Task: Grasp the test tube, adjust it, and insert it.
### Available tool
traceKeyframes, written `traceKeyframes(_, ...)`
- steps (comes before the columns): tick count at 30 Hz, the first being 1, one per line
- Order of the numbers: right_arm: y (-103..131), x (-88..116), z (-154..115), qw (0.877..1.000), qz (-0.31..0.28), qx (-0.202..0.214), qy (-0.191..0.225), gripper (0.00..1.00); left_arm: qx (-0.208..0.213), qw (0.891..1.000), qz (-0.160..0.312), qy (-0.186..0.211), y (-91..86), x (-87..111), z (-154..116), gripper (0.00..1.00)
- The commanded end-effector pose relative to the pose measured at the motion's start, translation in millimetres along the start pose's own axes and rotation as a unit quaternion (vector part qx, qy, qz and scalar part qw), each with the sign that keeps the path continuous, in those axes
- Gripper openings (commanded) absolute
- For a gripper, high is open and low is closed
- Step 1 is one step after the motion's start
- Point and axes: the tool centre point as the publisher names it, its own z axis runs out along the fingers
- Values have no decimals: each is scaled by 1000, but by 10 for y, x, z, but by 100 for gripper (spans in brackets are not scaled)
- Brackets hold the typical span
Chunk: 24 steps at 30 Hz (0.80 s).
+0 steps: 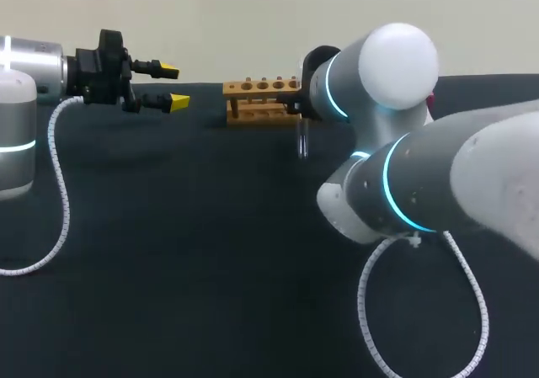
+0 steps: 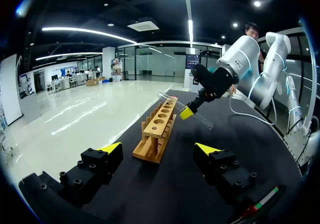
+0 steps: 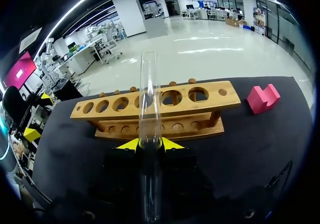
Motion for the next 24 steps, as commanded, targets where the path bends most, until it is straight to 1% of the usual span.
traceKeyframes(1,-13,-30,50,999,0,-15,50,0,0,1000,2,-2,-3,14,-6,100)
traceKeyframes(6,-2,14,63,997,0,-20,70,0,0,1000,2,-2,-3,14,-6,100)
traceKeyframes(17,6,49,68,995,2,-24,96,0,0,1000,2,-2,-3,14,-6,100)
traceKeyframes(21,23,63,71,995,6,-24,94,0,0,1000,2,-2,-3,14,-6,100)
traceKeyframes(24,35,79,48,996,12,-22,84,0,0,1000,2,-2,-3,14,-6,100)
